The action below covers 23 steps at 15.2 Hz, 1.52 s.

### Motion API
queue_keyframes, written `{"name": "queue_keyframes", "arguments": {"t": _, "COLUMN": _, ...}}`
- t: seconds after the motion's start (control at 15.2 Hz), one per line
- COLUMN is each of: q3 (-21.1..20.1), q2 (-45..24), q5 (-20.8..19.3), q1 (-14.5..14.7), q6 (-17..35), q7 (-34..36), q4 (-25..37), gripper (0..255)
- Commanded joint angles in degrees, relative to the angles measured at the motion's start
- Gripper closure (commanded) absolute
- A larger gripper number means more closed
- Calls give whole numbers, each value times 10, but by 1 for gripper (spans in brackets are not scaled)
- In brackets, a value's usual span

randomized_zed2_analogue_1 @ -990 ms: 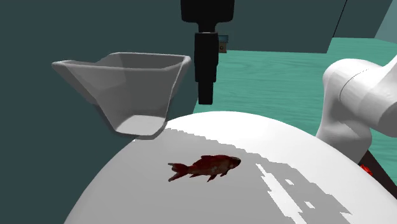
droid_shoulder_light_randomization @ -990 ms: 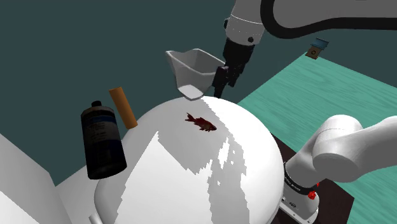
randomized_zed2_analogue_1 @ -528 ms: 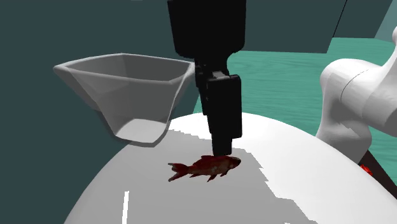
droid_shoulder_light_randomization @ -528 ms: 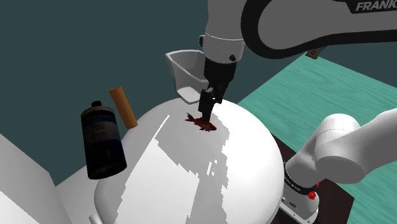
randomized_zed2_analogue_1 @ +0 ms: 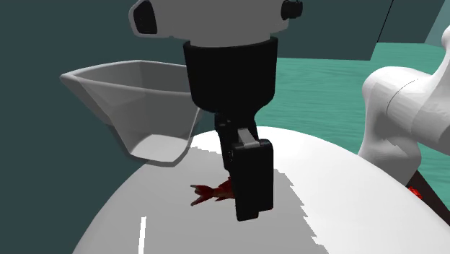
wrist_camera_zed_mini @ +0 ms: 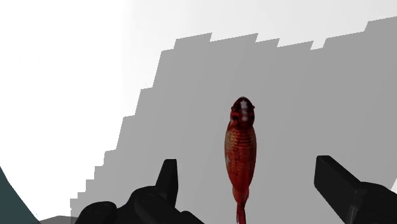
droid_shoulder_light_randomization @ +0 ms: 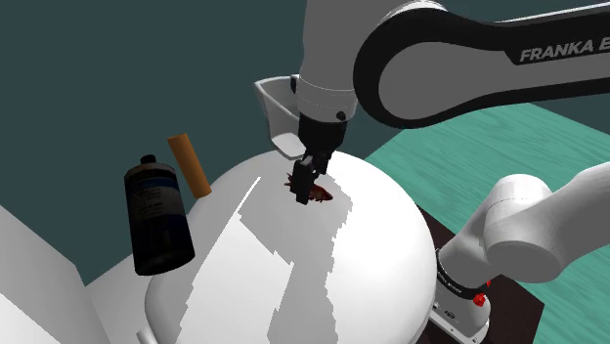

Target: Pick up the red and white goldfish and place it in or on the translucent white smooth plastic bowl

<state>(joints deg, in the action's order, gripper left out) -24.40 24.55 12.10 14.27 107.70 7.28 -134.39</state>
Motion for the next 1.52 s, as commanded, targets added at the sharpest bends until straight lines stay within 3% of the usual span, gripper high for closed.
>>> {"name": "queue_keyframes", "arguments": {"t": 0.0, "q3": -2, "q2": -11, "q5": 1, "q1": -2, "q6": 29, "q7": -2, "q4": -13, "gripper": 0}}
{"name": "queue_keyframes", "arguments": {"t": 0.53, "q3": -3, "q2": -10, "q5": 1, "q1": -3, "q6": 29, "q7": -3, "q4": -13, "gripper": 0}}
{"name": "queue_keyframes", "arguments": {"t": 0.59, "q3": -3, "q2": -10, "q5": 1, "q1": -4, "q6": 29, "q7": -3, "q4": -13, "gripper": 255}}
{"name": "queue_keyframes", "arguments": {"t": 1.19, "q3": -3, "q2": -10, "q5": 1, "q1": -3, "q6": 29, "q7": -3, "q4": -13, "gripper": 255}}
{"name": "queue_keyframes", "arguments": {"t": 1.45, "q3": 2, "q2": -3, "q5": 0, "q1": -4, "q6": -4, "q7": -2, "q4": 12, "gripper": 255}}
